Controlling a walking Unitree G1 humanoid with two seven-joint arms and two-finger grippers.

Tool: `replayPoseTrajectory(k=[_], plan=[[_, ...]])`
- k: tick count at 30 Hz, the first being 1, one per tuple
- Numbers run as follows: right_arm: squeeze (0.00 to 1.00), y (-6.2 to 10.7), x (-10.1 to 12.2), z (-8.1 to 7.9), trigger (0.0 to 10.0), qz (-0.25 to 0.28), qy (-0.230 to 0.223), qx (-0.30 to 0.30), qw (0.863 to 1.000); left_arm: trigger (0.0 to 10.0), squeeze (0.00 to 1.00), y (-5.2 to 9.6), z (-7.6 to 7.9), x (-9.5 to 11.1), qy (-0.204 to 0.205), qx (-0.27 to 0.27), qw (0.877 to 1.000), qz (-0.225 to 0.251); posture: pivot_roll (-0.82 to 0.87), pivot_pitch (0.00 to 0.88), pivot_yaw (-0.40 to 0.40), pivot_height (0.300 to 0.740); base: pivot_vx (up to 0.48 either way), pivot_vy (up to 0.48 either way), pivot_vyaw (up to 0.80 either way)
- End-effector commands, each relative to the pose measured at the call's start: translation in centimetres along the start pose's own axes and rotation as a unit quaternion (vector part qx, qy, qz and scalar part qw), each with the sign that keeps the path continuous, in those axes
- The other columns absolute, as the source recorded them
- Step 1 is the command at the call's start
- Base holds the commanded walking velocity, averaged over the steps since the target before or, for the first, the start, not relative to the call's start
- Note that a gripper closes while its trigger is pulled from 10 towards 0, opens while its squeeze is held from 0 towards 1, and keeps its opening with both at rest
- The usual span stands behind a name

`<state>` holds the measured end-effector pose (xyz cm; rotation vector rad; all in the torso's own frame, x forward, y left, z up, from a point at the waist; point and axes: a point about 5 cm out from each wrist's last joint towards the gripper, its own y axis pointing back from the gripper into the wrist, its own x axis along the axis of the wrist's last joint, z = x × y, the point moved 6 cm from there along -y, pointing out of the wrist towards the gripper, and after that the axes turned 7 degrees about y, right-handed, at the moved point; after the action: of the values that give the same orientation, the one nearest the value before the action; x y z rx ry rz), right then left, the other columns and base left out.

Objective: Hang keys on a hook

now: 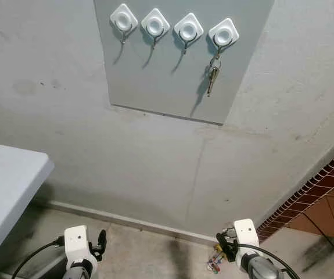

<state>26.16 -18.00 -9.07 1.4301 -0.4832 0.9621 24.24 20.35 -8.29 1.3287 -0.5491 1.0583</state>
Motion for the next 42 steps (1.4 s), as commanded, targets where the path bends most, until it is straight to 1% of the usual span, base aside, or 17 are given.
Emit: replayPoseTrajectory(k=[1,4,5,8,13,16,20,23,24,25,28,30,31,35,38,41,42], plan=[[0.0,-0.9,-0.2,-0.9,10.0,-0.037,-0.055,0.005,0.998,10.0,0.0,-1.9,0.3,-0.4,-0.003,0.005,0.998,-0.06,-0.03,0.0,0.034,0.74,0.0,0.0,0.0],[0.0,-0.9,-0.2,-1.0,10.0,-0.036,-0.054,0.005,0.998,10.0,0.0,-2.0,0.3,-0.4,-0.003,0.006,0.998,-0.06,-0.03,0.0,0.035,0.74,0.0,0.0,0.0],[0.0,-0.6,-0.6,-1.5,10.0,-0.035,-0.05,0.012,0.998,10.0,0.0,-2.0,0.4,-0.2,-0.025,-0.002,0.998,-0.06,-0.06,0.033,0.064,0.74,0.0,0.0,0.0],[0.0,-0.3,-1.1,-2.2,10.0,-0.032,-0.047,0.025,0.998,10.0,0.0,-2.1,0.4,0.0,-0.058,-0.015,0.996,-0.06,-0.06,0.033,0.064,0.74,0.0,0.0,0.0],[0.0,-0.1,-1.4,-1.8,10.0,-0.031,-0.047,0.022,0.998,10.0,0.0,-2.2,0.6,0.4,-0.055,-0.019,0.997,-0.05,-0.06,0.053,0.063,0.74,0.0,0.0,0.0],[0.0,-0.2,-1.2,-1.7,10.0,-0.028,-0.05,0.022,0.998,10.0,0.0,-2.3,0.5,0.5,-0.036,-0.013,0.998,-0.047,-0.05,0.049,0.055,0.74,0.0,0.0,0.0],[0.0,-0.3,-1.0,-1.7,10.0,-0.025,-0.054,0.018,0.998,10.0,0.0,-2.0,-0.1,0.5,-0.015,0.006,0.999,-0.035,-0.03,0.036,0.037,0.74,0.0,0.0,0.0],[0.0,-0.4,-0.8,-2.0,10.0,-0.022,-0.055,0.023,0.998,10.0,0.0,-1.8,-0.5,0.3,-0.015,0.014,0.999,-0.031,-0.03,0.025,0.019,0.74,0.0,0.0,0.0],[0.45,-0.4,-0.7,-2.0,10.0,-0.022,-0.054,0.023,0.998,10.0,0.0,-1.7,-0.5,0.2,-0.013,0.013,0.999,-0.028,-0.03,0.023,0.017,0.74,0.0,0.0,0.0],[0.98,-0.4,-0.7,-1.9,10.0,-0.021,-0.053,0.023,0.998,10.0,0.0,-1.6,-0.4,0.2,-0.01,0.008,1.0,-0.024,-0.03,0.018,0.008,0.74,0.0,0.0,0.0],[1.0,-0.5,-0.3,-1.7,10.0,-0.013,-0.053,0.026,0.998,10.0,0.0,-1.5,-0.8,0.2,-0.005,0.021,1.0,-0.021,-0.03,0.011,-0.003,0.74,0.0,0.0,0.0],[1.0,-0.5,-0.2,-1.5,10.0,-0.013,-0.049,0.021,0.999,10.0,0.0,-1.5,-0.5,0.2,0.001,0.011,1.0,-0.02,-0.03,0.003,-0.015,0.74,0.0,0.0,0.0],[1.0,-0.5,-0.1,-1.4,10.0,-0.011,-0.05,0.024,0.998,10.0,0.0,-1.5,0.0,-0.3,0.018,-0.005,0.999,-0.035,-0.02,0.0,-0.026,0.74,0.0,0.0,0.0],[1.0,-0.5,0.0,-1.3,10.0,-0.009,-0.038,0.029,0.999,10.0,0.0,-1.8,0.4,-0.1,0.038,-0.007,0.999,-0.036,-0.02,0.0,-0.036,0.74,0.0,0.0,0.0],[1.0,-0.6,0.3,-1.0,10.0,-0.005,-0.045,0.028,0.999,10.0,0.0,-2.1,0.8,0.0,0.046,-0.006,0.998,-0.039,-0.02,0.0,-0.034,0.74,0.0,0.0,0.0],[1.0,-0.6,0.4,-0.7,10.0,-0.005,-0.04,0.021,0.999,10.0,0.0,-2.3,0.9,0.6,0.016,0.0,0.999,-0.03,-0.02,0.0,-0.032,0.74,0.0,0.0,0.0],[1.0,-0.7,0.6,-0.7,10.0,-0.003,-0.04,0.02,0.999,10.0,0.0,-2.3,1.3,0.6,0.045,-0.015,0.998,-0.03,-0.03,0.0,-0.026,0.74,0.0,0.0,0.0]])
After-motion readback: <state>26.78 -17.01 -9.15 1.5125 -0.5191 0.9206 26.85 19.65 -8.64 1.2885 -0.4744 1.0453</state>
